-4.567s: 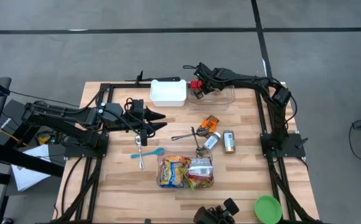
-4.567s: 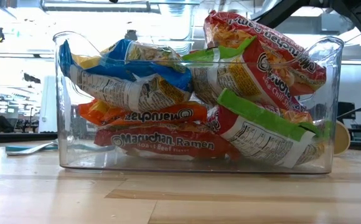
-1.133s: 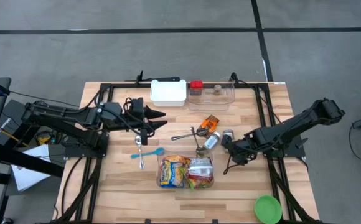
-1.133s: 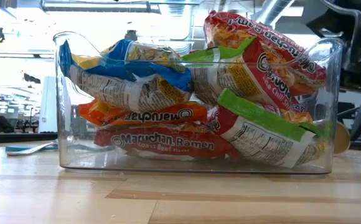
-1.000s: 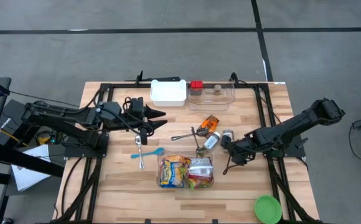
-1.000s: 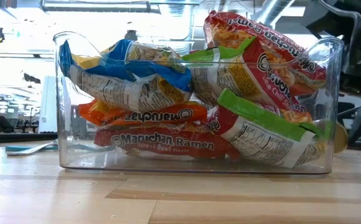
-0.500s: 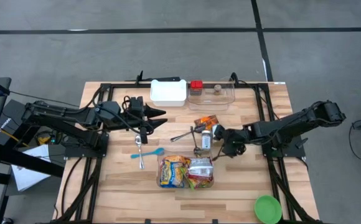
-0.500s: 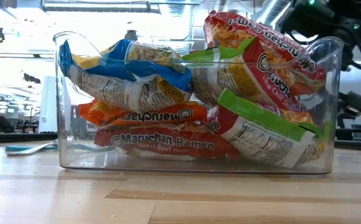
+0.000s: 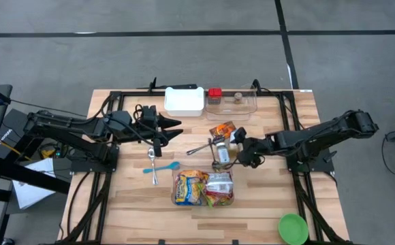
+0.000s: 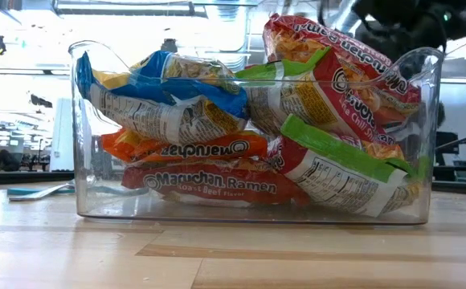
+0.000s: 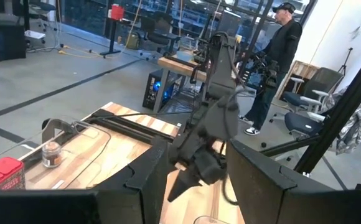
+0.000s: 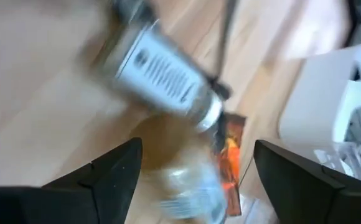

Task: Pick & Place Food Item
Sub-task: Put the gold seasoning into the top transparent bin

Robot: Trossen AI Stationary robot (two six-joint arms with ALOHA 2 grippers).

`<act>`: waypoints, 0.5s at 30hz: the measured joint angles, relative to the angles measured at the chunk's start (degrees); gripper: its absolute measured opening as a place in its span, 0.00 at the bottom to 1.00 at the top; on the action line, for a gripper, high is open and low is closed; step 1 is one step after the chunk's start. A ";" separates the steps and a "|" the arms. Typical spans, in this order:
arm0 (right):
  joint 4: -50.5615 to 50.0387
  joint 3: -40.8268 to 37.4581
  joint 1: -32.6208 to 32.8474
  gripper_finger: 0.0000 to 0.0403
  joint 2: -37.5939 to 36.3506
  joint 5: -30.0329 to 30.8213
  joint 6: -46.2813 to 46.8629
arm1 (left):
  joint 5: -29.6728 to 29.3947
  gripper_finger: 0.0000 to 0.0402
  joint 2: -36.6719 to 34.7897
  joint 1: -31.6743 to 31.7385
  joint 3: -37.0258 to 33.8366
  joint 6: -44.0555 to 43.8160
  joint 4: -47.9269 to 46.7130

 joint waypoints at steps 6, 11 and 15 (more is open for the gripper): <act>-1.58 3.08 1.15 0.65 -0.03 -0.48 6.52 | -0.06 0.40 0.02 0.00 0.00 0.08 -0.02; -10.23 3.16 2.47 0.61 -0.05 -0.67 0.11 | -0.12 0.40 0.01 0.00 0.00 0.13 -0.04; -12.19 3.16 3.06 0.61 -0.03 -0.65 -8.16 | -0.13 0.40 0.01 0.00 0.00 0.13 -0.04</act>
